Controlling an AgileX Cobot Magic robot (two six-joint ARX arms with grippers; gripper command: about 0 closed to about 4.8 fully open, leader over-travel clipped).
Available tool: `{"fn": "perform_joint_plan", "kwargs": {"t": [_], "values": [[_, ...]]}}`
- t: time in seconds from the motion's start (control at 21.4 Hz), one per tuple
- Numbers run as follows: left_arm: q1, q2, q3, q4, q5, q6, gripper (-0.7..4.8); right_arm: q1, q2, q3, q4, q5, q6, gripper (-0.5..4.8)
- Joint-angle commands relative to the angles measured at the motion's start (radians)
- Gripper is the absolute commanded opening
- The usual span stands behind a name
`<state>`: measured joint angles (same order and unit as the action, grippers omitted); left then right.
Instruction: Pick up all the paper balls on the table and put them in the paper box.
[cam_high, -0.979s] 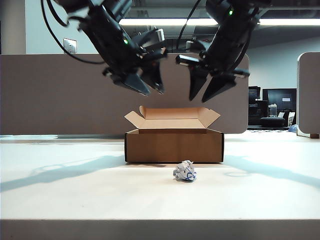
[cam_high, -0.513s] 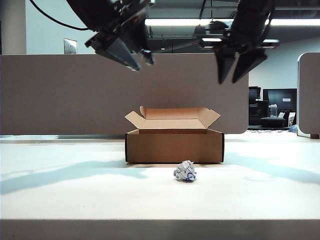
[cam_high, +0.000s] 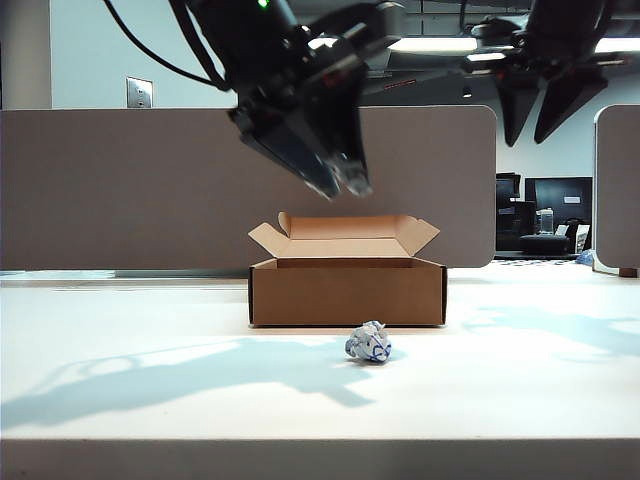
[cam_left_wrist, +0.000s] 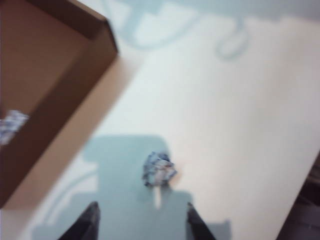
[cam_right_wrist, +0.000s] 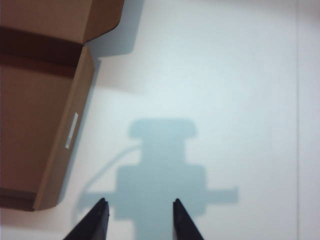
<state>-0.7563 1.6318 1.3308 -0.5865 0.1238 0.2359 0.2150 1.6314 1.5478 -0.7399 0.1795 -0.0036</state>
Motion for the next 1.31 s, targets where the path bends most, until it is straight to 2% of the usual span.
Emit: {"fn": "perform_joint_plan", "kwargs": {"t": [0.05, 0.23, 0.33, 0.75, 0.93, 1.12, 1.31], "values": [[-0.014, 0.071, -0.002, 0.022, -0.014, -0.034, 2.51, -0.029, -0.032, -0.005, 0.011, 0.002, 0.007, 1.79], [-0.017, 0.147, -0.002, 0.023, -0.003, -0.079, 2.51, -0.037, -0.060, -0.015, 0.011, 0.003, 0.007, 1.75], [-0.016, 0.175, -0.002, 0.029, 0.038, -0.095, 2.51, -0.037, -0.065, -0.018, 0.011, 0.002, 0.007, 1.75], [-0.024, 0.199, -0.002, 0.093, 0.057, -0.106, 2.50, -0.037, -0.066, -0.018, 0.010, 0.002, 0.007, 1.74], [-0.024, 0.229, -0.002, 0.113, 0.051, -0.105, 2.51, -0.037, -0.066, -0.018, 0.008, 0.002, 0.006, 1.65], [-0.024, 0.249, -0.002, 0.109, -0.017, -0.084, 2.51, -0.037, -0.066, -0.018, 0.007, 0.002, 0.006, 1.65], [-0.024, 0.268, -0.002, 0.121, -0.021, -0.078, 2.51, -0.037, -0.066, -0.018, 0.006, 0.002, 0.006, 1.65]]}}
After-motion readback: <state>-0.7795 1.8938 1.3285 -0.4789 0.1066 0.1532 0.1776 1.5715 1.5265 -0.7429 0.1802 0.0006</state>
